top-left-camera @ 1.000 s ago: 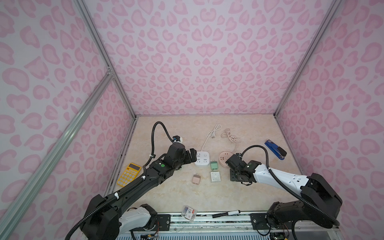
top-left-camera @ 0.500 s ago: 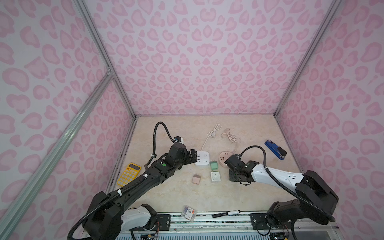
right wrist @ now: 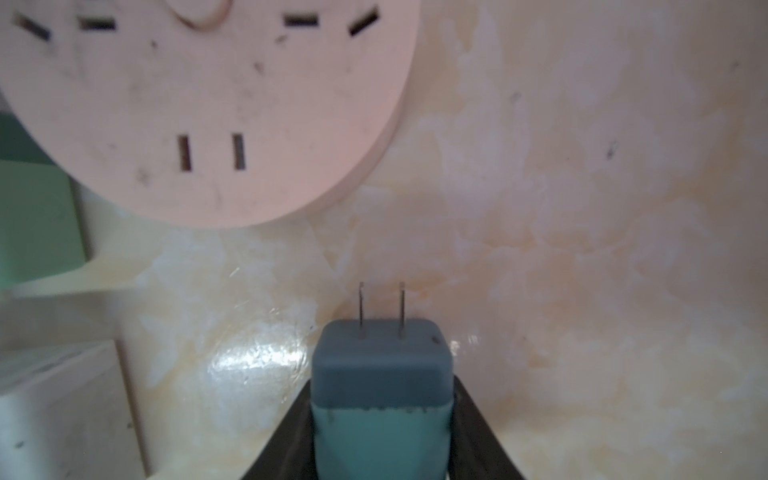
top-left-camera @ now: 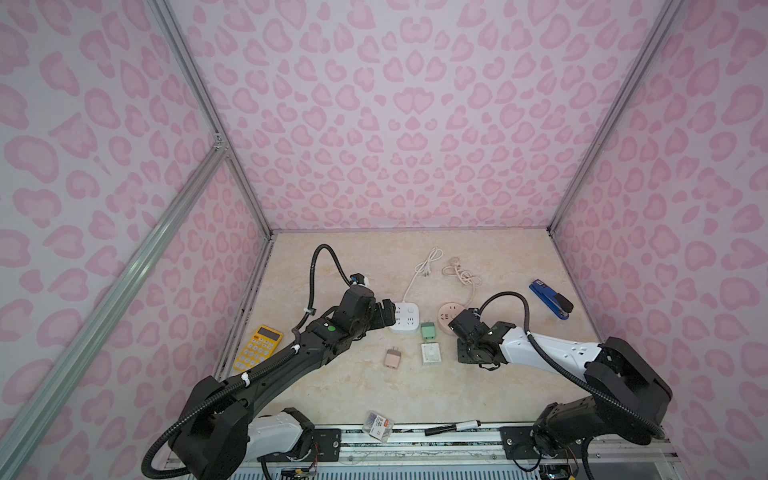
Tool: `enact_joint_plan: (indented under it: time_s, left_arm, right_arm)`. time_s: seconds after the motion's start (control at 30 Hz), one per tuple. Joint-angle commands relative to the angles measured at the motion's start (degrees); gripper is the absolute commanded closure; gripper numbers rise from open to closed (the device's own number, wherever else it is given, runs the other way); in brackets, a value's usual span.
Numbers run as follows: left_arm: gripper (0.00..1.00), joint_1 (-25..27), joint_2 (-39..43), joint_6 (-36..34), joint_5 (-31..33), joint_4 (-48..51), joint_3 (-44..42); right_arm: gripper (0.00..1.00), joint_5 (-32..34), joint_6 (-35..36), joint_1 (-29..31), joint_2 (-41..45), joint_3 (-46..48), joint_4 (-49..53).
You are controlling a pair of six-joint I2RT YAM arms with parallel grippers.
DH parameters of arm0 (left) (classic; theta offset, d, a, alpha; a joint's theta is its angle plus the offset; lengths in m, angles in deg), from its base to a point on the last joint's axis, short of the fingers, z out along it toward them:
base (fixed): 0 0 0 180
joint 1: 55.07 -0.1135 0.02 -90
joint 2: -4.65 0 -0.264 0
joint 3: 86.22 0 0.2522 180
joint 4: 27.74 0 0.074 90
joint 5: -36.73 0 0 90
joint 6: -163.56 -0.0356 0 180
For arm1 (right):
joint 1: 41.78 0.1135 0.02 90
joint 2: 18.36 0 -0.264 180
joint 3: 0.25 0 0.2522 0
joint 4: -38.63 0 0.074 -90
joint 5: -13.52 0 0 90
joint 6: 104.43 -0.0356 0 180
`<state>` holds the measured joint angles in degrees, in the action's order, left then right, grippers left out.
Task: Insert the plug
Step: 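Lift the teal charger with the right gripper while the left arm moves in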
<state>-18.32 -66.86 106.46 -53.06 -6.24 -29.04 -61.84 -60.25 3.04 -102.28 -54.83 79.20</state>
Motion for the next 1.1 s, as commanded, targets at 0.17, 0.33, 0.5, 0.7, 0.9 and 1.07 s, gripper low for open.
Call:
enact_joint_plan:
  time_s: [0.17,0.33,0.5,0.7,0.9,1.07]
  left_arm:
    - [0.08,0.0,0.1,-0.3,-1.1,-1.5,-0.4]
    - [0.11,0.0,0.7,-1.6,-7.3,1.6,0.7]
    - [0.13,-0.1,1.9,-2.8,-16.7,7.4,2.2]
    - [0.17,0.7,2.0,1.7,-30.7,2.2,0.3]
    - [0.21,1.4,2.8,4.5,-30.1,-1.2,-0.7]
    - [0.24,2.5,2.1,5.2,-31.2,-2.0,-0.1]
  right_arm:
    - [0.66,-1.9,1.7,-0.3,-0.7,1.2,-0.8]
    - [0.76,-5.2,9.0,-0.3,2.0,0.3,0.2]
    - [0.78,-12.3,18.5,0.2,9.8,-0.6,1.2]
    - [0.79,-21.2,27.7,0.7,17.1,-3.3,1.6]
    - [0.80,-22.0,32.5,4.8,16.7,-7.5,2.8]
    - [0.80,-20.5,33.6,7.5,15.2,-9.2,2.1]
